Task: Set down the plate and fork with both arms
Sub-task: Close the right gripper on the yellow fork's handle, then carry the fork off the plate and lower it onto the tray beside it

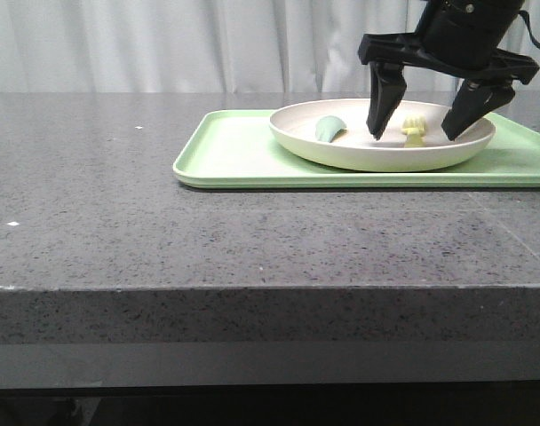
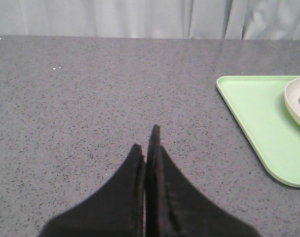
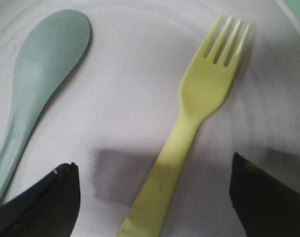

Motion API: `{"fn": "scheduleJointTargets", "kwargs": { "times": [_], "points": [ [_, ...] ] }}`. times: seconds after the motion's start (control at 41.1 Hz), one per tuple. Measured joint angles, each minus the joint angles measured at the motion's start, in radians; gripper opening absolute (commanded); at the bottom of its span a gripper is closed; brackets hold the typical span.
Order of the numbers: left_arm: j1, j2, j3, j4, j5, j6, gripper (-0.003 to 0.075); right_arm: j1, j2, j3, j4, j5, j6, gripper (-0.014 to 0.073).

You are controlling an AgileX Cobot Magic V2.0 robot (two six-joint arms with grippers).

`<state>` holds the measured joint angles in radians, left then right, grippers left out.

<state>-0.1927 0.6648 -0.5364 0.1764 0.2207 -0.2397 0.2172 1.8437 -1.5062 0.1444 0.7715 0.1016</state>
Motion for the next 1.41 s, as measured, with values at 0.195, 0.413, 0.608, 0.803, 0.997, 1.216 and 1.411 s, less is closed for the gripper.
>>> {"fn": "scheduleJointTargets", "kwargs": {
  "times": [0.195, 0.413, 0.608, 0.803, 0.997, 1.216, 1.411],
  "points": [
    [0.000, 0.000, 0.000, 0.000, 0.000, 0.000, -0.0018, 0.000, 0.016, -0.002, -0.004, -0.006, 0.000, 0.0633],
    [0.000, 0.000, 0.000, 0.000, -0.002, 0.000, -0.0018, 0.000, 0.017, -0.002, -0.021, -0.010, 0.000, 0.0612],
    [0.000, 0.000, 0.000, 0.000, -0.002, 0.000, -0.0018, 0.000, 0.017, -0.002, -0.033, 0.006, 0.000, 0.0325],
    [0.000, 0.000, 0.000, 0.000, -0.002, 0.000, -0.0018, 0.002, 0.017, -0.002, -0.027, 0.008, 0.000, 0.0099],
    [0.000, 0.000, 0.000, 0.000, -0.002, 0.000, -0.0018, 0.002, 0.017, -0.003, -0.025, 0.009, 0.000, 0.0038],
    [0.000, 0.000, 0.000, 0.000, -0.002, 0.000, -0.0018, 0.002, 0.017, -0.005, -0.025, 0.009, 0.000, -0.0023],
    [0.000, 0.000, 0.000, 0.000, -0.002, 0.000, -0.0018, 0.002, 0.017, -0.005, -0.023, 0.011, 0.000, -0.0037]
  ]
}}
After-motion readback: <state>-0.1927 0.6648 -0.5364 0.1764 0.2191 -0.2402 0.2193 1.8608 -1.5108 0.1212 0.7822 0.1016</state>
